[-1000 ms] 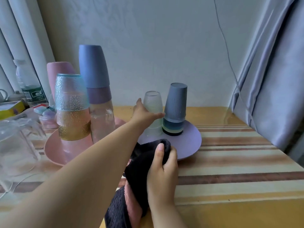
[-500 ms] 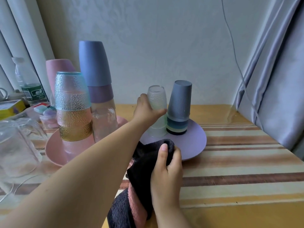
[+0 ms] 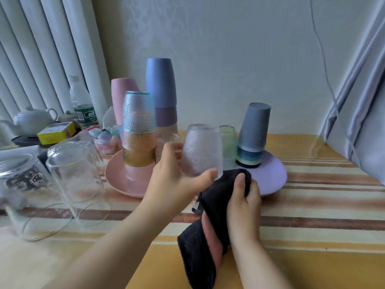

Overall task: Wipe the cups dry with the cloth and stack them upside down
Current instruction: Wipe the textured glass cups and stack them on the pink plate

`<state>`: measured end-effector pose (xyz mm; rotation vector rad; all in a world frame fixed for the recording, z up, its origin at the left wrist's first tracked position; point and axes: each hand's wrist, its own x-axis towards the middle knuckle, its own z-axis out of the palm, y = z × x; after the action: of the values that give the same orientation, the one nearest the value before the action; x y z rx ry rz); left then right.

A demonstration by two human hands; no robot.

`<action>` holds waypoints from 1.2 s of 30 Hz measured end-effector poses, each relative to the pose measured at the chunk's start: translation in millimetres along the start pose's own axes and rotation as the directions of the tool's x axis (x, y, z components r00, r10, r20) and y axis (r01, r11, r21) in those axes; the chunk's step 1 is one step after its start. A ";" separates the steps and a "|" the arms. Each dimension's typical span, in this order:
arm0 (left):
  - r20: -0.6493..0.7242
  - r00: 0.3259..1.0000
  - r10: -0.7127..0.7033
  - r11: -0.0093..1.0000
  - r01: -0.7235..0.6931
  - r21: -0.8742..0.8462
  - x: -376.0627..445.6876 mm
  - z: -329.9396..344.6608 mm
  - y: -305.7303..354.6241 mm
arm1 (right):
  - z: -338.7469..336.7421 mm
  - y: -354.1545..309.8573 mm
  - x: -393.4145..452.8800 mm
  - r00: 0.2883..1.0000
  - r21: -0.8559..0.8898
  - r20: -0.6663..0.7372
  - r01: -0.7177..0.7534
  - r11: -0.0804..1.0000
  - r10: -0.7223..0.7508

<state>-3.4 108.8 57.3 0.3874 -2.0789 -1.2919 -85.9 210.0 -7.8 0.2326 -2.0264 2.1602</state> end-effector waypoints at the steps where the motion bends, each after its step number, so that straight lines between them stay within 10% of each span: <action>1: 0.004 1.000 -0.024 1.000 0.024 -0.008 -12.9 -7.6 -7.5 | -0.5 -1.1 -0.3 1.000 0.001 0.005 -0.009 1.000 0.009; 13: -0.042 0.995 -0.092 0.996 0.092 -0.009 -36.1 -25.9 -62.0 | 12.3 -17.2 -29.2 0.911 0.111 0.404 -0.142 0.984 0.086; 22: 0.258 0.965 0.041 0.970 0.024 -0.244 -40.0 -24.9 -55.2 | 14.8 -26.3 -41.4 0.853 0.116 0.511 0.056 0.992 -0.108; 26: 0.368 0.929 0.026 0.910 0.131 -0.394 -40.0 -30.3 -54.9 | 10.3 -31.2 -38.2 0.837 0.215 0.548 -0.134 0.967 -0.006; 30: 0.350 0.934 -0.072 0.765 0.277 -0.581 -38.2 -26.6 -58.9 | 6.7 -36.5 -42.7 0.666 0.212 0.720 -0.476 0.854 0.193; 34: 0.319 0.917 -0.241 0.557 0.400 -0.728 -29.9 -21.8 -69.1 | 11.7 -29.1 -51.2 0.665 0.188 0.732 -0.410 0.893 0.151; 36: 0.292 0.921 -0.257 0.617 0.389 -0.684 -30.4 -22.0 -66.7 | 12.7 -27.0 -52.4 0.734 0.144 0.670 -0.270 0.952 0.107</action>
<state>28.0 79.2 -5.9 0.2941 -1.4405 -2.3208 -28.8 198.1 7.3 0.9960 -2.1748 2.7310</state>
